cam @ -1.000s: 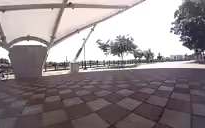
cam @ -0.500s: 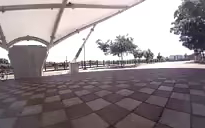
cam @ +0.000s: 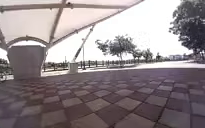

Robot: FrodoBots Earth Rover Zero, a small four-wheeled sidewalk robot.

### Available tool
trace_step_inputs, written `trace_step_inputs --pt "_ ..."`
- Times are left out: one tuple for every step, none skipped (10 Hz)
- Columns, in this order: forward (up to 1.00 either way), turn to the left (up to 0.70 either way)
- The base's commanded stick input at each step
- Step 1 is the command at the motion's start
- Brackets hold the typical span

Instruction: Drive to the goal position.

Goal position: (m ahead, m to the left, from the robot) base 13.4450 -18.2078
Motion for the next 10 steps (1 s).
trace_step_inputs --pt "0.00 -0.45" --pt "0.00 -0.45" --pt "0.00 -0.45" --pt "0.00 -0.45" --pt "0.00 -0.45" --pt "0.00 -0.45" --pt "0.00 -0.45" --pt "0.00 -0.45" --pt "0.00 -0.45" --pt "0.00 -0.45"
